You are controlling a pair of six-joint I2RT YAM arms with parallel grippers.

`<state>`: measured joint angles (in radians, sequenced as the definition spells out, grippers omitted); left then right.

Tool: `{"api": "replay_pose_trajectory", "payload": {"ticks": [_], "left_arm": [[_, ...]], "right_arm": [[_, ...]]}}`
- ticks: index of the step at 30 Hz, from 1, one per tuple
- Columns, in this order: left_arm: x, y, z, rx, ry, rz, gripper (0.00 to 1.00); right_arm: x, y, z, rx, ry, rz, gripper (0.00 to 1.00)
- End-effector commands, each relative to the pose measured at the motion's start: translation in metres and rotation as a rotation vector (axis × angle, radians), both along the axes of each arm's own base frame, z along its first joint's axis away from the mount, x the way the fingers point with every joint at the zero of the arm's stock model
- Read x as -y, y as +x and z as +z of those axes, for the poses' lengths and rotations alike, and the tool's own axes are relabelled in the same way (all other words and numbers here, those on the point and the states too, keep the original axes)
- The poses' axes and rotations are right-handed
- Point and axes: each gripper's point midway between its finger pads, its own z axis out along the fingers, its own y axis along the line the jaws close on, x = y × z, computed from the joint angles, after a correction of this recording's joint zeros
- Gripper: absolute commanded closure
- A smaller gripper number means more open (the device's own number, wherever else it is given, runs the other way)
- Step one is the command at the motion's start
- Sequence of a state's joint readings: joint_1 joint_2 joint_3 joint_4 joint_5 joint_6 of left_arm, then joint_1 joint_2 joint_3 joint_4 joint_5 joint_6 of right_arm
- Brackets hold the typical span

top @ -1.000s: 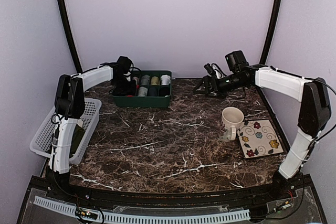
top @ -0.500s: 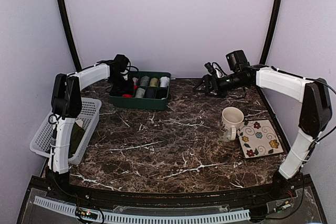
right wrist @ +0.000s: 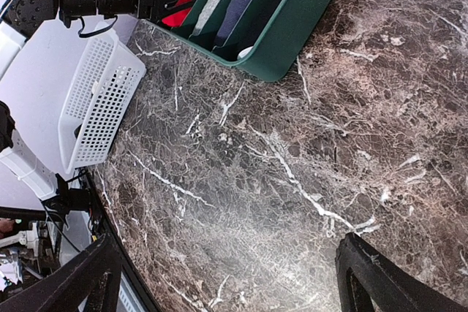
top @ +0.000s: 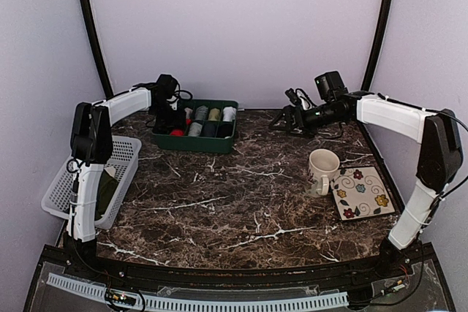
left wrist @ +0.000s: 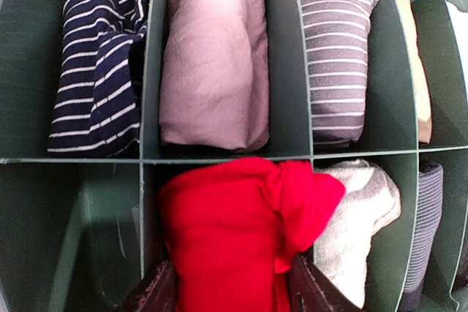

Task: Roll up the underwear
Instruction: Place the underwear in the storage box.

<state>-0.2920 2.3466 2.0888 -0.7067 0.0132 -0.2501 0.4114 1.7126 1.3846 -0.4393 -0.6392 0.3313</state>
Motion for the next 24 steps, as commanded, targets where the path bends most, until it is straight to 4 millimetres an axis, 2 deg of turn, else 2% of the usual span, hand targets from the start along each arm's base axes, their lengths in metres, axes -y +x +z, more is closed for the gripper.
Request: {"api": "replay_pose_trajectory", "payload": {"ticks": [1, 5, 8, 13, 16, 19, 24], "left_arm": [[-0.02, 0.011, 0.007, 0.034, 0.017, 0.008, 0.44], [-0.02, 0.015, -0.006, 0.032, 0.02, 0.001, 0.47], [-0.021, 0.015, -0.022, 0.008, 0.027, -0.008, 0.51], [-0.02, 0.005, -0.053, -0.048, 0.031, -0.024, 0.55], [-0.019, -0.002, -0.061, -0.072, 0.031, -0.033, 0.55], [-0.017, -0.007, -0.051, -0.073, 0.053, -0.05, 0.51], [-0.023, -0.006, -0.005, -0.009, 0.085, -0.037, 0.4]], "right_arm": [[0.001, -0.001, 0.013, 0.03, 0.031, -0.008, 0.0], [0.002, 0.0, 0.013, 0.025, 0.025, -0.01, 0.0], [0.002, -0.001, 0.011, 0.016, 0.022, -0.014, 0.0], [0.006, -0.004, 0.01, 0.012, 0.008, -0.026, 0.0], [0.007, -0.007, 0.009, 0.009, 0.005, -0.029, 0.0], [0.008, -0.008, 0.01, 0.009, 0.007, -0.029, 0.0], [0.01, -0.006, 0.02, 0.039, 0.0, -0.036, 0.0]]}}
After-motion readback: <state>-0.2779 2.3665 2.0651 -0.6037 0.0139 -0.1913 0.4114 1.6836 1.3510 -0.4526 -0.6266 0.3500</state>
